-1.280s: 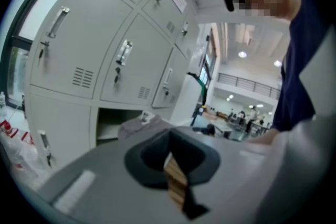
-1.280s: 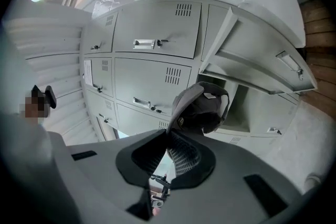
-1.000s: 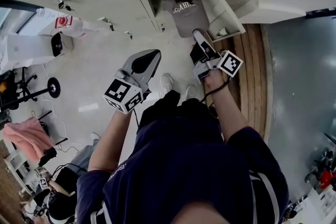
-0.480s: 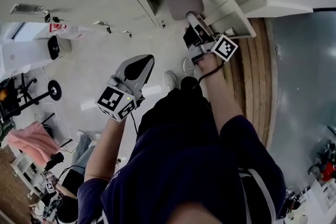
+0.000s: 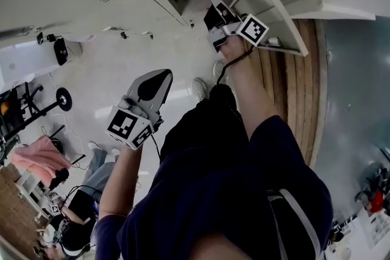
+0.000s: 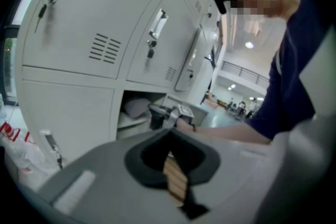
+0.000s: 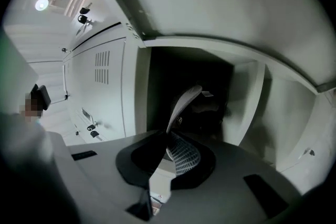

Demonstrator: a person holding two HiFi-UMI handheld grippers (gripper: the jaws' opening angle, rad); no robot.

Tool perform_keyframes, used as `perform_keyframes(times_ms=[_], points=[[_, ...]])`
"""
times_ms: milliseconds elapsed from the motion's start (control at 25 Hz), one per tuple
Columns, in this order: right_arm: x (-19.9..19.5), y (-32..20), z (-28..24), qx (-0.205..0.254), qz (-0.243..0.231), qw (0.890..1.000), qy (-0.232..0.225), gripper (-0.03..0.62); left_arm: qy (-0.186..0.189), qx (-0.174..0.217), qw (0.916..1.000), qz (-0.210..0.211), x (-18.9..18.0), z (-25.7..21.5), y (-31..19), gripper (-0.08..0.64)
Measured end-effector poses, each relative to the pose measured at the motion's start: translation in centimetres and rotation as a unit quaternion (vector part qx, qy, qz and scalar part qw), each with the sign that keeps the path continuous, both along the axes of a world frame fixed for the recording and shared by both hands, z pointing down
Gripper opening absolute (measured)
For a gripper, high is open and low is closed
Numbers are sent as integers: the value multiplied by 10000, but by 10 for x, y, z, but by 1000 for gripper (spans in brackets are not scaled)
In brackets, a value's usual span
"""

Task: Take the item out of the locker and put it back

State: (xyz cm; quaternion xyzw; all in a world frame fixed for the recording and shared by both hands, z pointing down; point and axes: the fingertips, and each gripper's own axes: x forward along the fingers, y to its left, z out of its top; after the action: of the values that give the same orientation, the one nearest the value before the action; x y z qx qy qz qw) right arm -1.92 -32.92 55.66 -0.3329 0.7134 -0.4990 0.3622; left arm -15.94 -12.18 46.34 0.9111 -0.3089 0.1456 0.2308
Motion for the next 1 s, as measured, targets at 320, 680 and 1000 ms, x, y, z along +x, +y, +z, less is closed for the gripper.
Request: perform_keyframes(times_ms=[320,680,1000], points=[[-10,-44,34,-155,41,9998,-103,21,-70,0,9999,-102,4,7,-23,3],[-19,-72,64,-411,89,9990,-149,21,-76,-46,9999,-62,16,18,-37,3],[-19,-86,84,-730,106,9972,-106,21,-81,-73,9999,-51,20,19,-42,3]])
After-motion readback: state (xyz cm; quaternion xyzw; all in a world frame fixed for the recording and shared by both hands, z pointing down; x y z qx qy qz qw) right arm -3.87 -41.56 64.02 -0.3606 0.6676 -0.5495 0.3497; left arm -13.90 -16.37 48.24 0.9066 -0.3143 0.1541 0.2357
